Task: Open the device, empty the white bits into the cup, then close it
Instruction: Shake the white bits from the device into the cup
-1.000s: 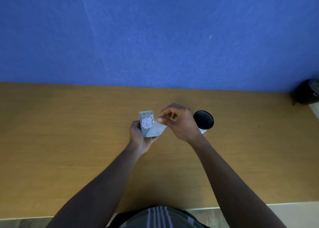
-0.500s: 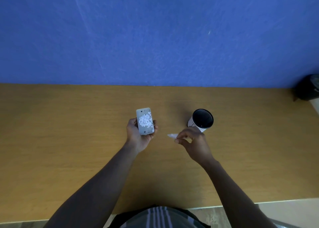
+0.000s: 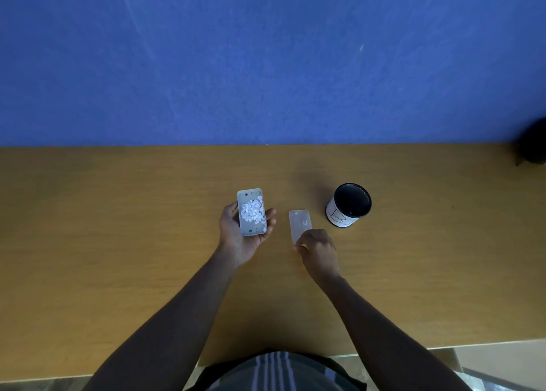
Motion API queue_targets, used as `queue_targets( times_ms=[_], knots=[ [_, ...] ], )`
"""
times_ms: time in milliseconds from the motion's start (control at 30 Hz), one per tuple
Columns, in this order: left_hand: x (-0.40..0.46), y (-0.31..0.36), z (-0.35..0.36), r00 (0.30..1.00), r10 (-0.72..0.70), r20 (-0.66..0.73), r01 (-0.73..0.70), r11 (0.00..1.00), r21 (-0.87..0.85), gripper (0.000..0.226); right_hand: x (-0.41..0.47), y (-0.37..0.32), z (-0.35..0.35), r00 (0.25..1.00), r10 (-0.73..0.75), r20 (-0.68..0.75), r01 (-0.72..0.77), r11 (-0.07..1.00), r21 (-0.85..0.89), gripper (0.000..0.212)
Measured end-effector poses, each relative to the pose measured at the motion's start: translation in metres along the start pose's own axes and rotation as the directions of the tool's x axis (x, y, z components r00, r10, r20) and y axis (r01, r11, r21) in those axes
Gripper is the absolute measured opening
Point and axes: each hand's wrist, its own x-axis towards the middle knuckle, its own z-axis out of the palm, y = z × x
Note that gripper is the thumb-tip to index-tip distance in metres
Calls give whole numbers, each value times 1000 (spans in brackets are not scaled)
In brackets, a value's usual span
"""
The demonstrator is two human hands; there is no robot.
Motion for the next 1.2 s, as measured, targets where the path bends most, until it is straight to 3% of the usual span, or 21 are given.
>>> queue_targets(
  times_ms=[133,233,300,367,467,567,667,800,1033,1200],
  knots=[
    [1,-1,-1,1000,-5,-1,5,1000,4,53,-7,7,6,999,17,-46,-16,999,38,21],
    [1,-1,-1,1000,-4,5,4,1000,13,53,-15,17,6,976,172,-135,-148,973,175,23],
    [1,-1,-1,1000,-2,3,2,1000,15,53,-17,26,4,915,346,-208,-274,910,310,29],
    [2,-2,0,1000,-2,4,2,1000,19,53,-16,35,-2,808,533,-250,-386,801,457,42],
    [2,-3,0,1000,-3,6,3,1000,22,53,-6,51,-14,694,684,-223,-471,666,579,72],
    [1,-5,0,1000,-9,14,9,1000,19,52,7,62,-25,719,680,-146,-455,619,640,98],
    [0,-5,0,1000,-4,21,4,1000,24,53,21,68,-32,759,643,-105,-428,613,664,108],
    [-1,-5,0,1000,-6,18,6,1000,27,54,35,75,-34,808,574,-130,-363,660,658,98],
    [-4,-3,1,1000,17,-5,-16,996,89,56,40,73,-38,826,552,-117,-327,638,697,87],
    [-5,1,4,999,46,-17,-45,998,42,53,33,52,-41,866,492,-87,-301,653,695,85]
  ],
)
